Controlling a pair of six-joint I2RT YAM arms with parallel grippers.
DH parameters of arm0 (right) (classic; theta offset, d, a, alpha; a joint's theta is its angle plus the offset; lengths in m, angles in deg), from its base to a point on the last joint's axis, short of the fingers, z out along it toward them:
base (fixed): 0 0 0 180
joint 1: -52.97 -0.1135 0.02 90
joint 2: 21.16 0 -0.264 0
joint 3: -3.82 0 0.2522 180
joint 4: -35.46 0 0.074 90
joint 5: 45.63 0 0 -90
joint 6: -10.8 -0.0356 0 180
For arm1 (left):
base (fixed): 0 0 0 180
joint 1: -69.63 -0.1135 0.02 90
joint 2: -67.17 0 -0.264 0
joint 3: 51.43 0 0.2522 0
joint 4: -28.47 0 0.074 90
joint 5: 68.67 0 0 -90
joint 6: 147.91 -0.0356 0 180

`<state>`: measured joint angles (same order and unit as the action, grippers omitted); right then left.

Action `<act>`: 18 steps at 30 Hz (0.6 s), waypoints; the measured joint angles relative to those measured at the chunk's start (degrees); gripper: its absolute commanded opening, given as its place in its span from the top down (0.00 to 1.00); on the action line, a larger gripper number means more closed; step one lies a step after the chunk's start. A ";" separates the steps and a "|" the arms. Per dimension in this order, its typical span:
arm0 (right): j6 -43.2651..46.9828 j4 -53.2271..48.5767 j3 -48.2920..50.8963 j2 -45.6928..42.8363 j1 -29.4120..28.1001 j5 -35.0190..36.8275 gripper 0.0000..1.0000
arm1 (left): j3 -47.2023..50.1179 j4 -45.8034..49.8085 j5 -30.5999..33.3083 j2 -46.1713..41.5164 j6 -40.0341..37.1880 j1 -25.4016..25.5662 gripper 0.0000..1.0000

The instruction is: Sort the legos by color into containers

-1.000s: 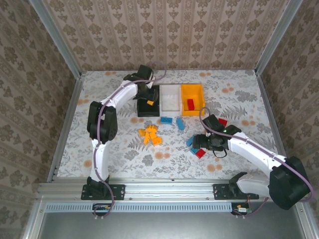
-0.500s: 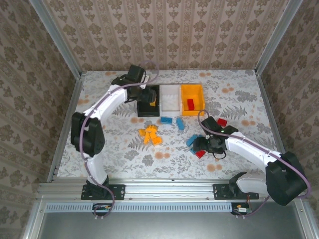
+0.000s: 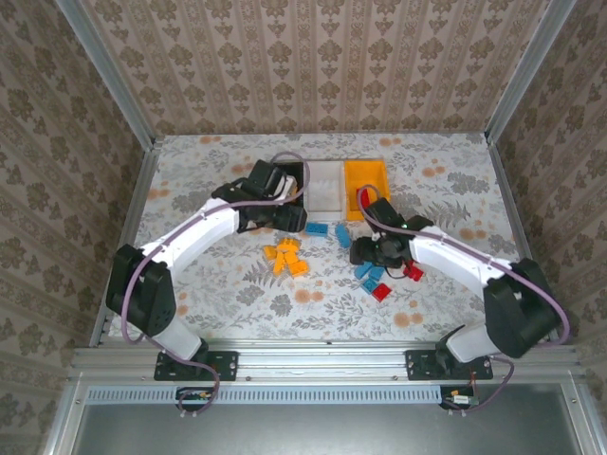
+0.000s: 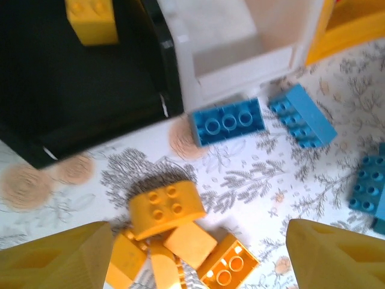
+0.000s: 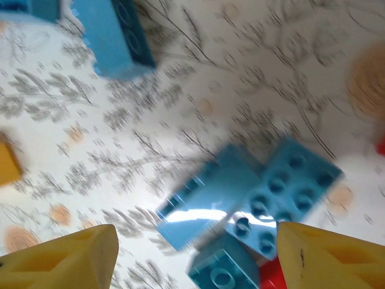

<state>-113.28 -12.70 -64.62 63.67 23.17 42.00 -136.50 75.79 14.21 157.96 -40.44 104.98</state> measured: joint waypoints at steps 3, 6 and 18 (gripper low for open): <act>2.10 0.31 -4.92 6.19 -0.20 -0.68 0.33 | 3.61 -0.70 -0.61 -1.84 1.46 -0.57 0.23; 4.02 0.59 -9.40 11.98 -0.33 -1.07 0.35 | 5.90 -0.90 -0.83 -4.63 2.38 -1.86 0.22; 8.13 0.55 -23.61 27.67 -0.83 -0.39 0.59 | 14.91 -1.16 -3.04 -16.46 4.42 -5.90 0.22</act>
<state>-105.15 -12.15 -88.22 91.34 22.33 41.60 -121.59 74.63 11.18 141.50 -36.02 99.08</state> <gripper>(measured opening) 0.472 0.781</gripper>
